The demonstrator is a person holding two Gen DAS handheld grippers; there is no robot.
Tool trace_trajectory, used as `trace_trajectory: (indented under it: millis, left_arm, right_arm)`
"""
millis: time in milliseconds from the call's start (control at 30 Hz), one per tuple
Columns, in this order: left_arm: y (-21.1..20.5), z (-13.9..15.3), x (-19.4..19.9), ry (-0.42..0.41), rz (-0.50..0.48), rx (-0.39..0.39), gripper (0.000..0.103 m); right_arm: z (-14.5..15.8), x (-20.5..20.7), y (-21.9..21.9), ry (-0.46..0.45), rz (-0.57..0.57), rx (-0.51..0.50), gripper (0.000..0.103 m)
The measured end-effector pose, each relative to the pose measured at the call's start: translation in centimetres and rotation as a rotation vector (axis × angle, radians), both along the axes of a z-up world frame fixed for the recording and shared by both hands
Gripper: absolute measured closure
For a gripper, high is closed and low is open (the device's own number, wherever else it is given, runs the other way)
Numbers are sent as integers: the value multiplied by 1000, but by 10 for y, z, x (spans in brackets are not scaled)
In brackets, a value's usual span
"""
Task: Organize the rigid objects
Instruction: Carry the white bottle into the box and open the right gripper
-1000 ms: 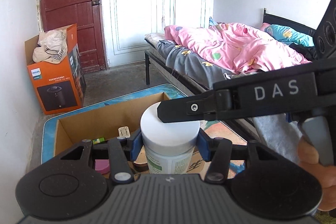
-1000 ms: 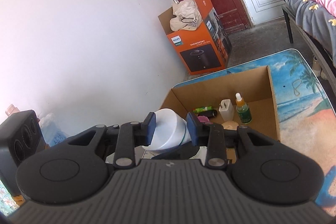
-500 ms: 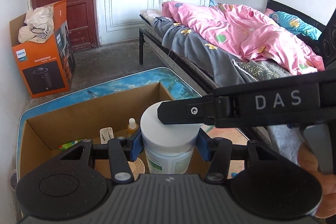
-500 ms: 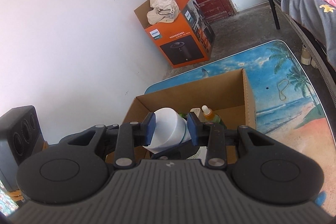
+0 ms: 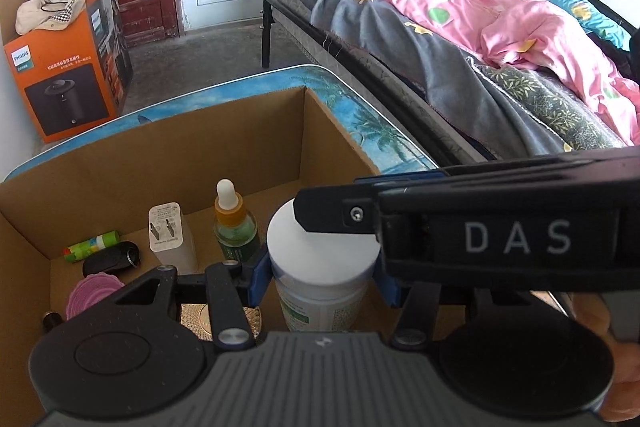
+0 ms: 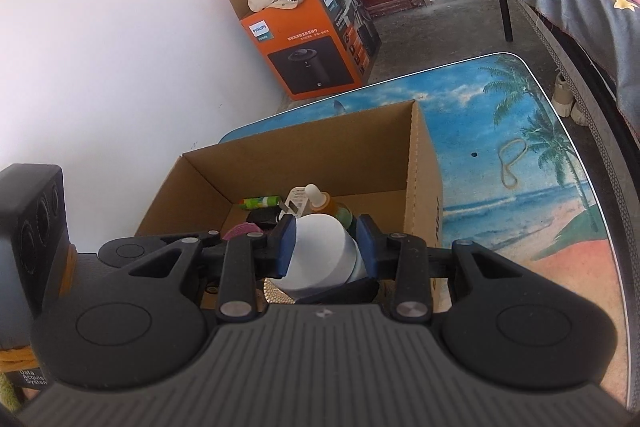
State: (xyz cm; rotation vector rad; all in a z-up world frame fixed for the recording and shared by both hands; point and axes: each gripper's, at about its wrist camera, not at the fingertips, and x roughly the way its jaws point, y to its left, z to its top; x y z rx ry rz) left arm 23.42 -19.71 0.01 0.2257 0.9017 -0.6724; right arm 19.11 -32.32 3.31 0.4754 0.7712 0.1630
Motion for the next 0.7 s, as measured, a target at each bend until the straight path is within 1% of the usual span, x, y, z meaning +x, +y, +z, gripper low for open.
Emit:
trace_trajectory:
  millis: [100,267,300,367,400,433,467,533,700]
  left_arm:
    - [0,-9,4,13,4,5,49]
    - [-1,-9,2,-12,-11,2,49]
    - [-1,-9,2,-10,-13,2,47]
    - [1,-8,1,-12,-14,1,37]
    - [1,-7,0,-18,-10,-1,30]
    - [3,-5,-1,-25,-7,-6,27]
    - [5,-3,-3,-31,-7,-12,26]
    - [7,0,-6,-38,1,-19,21]
    - [19,14,-16,-61,27,-51,17]
  right_arm:
    - [-7,3,-3,5,-3,-1,70]
    - [-12,2,-8,10,-11,20,69]
    - [-11,1,-8,8,-14,23,69]
    - [-9,-2,-9,-4,-22,27,66]
    - [-8,-4,-9,-10,-26,29,65]
    - [-6,-6,-10,-16,-33,30,63]
    - [-4,-8,-10,-21,-38,30,63]
    - [0,-12,-11,-32,-51,38,62]
    - [9,-28,-12,-57,-87,65,62]
